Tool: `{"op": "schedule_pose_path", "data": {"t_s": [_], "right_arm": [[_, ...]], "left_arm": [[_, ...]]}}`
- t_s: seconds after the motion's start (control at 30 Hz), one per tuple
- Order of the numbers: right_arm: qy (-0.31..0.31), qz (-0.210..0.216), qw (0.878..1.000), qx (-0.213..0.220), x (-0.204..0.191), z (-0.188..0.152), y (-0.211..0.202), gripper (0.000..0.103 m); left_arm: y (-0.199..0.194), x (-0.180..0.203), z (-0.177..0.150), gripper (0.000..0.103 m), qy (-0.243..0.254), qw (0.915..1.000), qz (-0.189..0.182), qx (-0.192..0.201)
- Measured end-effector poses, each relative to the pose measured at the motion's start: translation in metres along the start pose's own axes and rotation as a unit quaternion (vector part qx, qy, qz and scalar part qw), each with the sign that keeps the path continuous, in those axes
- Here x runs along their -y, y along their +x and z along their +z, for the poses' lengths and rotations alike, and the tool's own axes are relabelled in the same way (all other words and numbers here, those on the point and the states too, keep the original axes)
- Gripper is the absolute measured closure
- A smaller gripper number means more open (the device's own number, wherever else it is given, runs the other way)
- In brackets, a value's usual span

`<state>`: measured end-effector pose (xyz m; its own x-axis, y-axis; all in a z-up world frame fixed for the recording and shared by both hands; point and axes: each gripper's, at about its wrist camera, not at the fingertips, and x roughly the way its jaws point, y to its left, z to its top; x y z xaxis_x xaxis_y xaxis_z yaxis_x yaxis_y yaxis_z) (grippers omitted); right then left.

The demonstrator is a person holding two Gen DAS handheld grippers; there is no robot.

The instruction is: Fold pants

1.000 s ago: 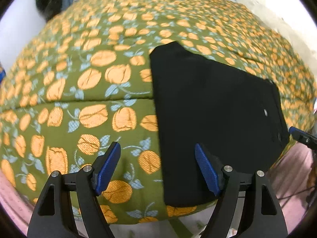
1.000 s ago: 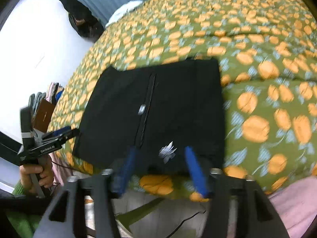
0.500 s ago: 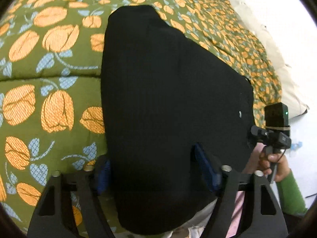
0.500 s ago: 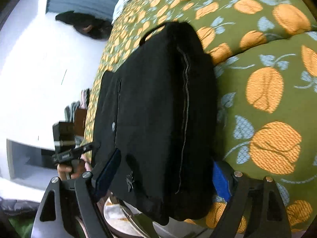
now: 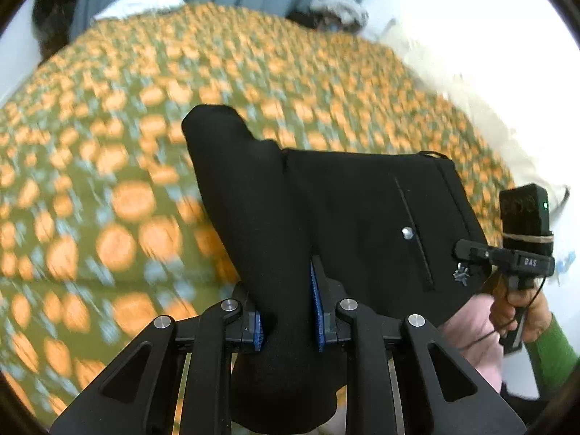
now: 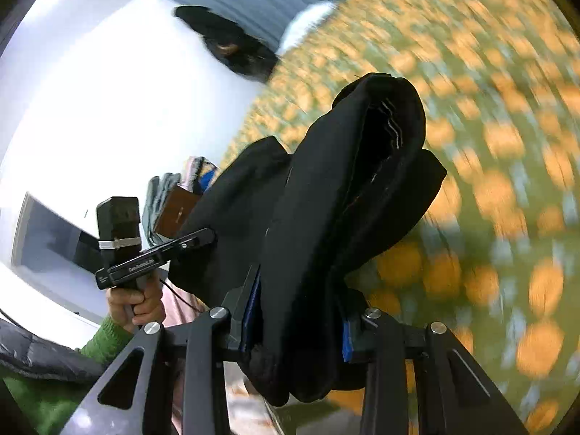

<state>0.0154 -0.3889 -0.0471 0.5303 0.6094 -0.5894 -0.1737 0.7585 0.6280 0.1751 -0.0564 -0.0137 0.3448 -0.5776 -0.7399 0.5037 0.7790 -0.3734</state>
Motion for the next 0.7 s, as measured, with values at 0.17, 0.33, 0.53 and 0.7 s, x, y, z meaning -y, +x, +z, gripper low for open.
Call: {"op": "schedule_pose_path", "data": {"t_s": [0.17, 0.33, 0.53, 0.7], "right_arm": [[0.01, -0.068, 0.998, 0.0, 0.03, 0.038, 0.032, 0.059], [0.1, -0.205, 0.973, -0.022, 0.092, 0.016, 0.051, 0.043], [0.02, -0.294, 0.954, 0.053, 0.013, -0.014, -0.007, 0.0], [-0.043, -0.34, 0.939, 0.038, -0.045, -0.048, -0.006, 0.0]], "left_arm": [[0.033, -0.035, 0.022, 0.055, 0.0, 0.9975, 0.07, 0.002], [0.071, -0.07, -0.012, 0.049, 0.002, 0.9798, 0.193, -0.052], [0.007, -0.043, -0.038, 0.009, 0.016, 0.9734, 0.227, 0.026], [-0.02, 0.001, -0.066, 0.004, 0.059, 0.9543, 0.291, 0.037]]}}
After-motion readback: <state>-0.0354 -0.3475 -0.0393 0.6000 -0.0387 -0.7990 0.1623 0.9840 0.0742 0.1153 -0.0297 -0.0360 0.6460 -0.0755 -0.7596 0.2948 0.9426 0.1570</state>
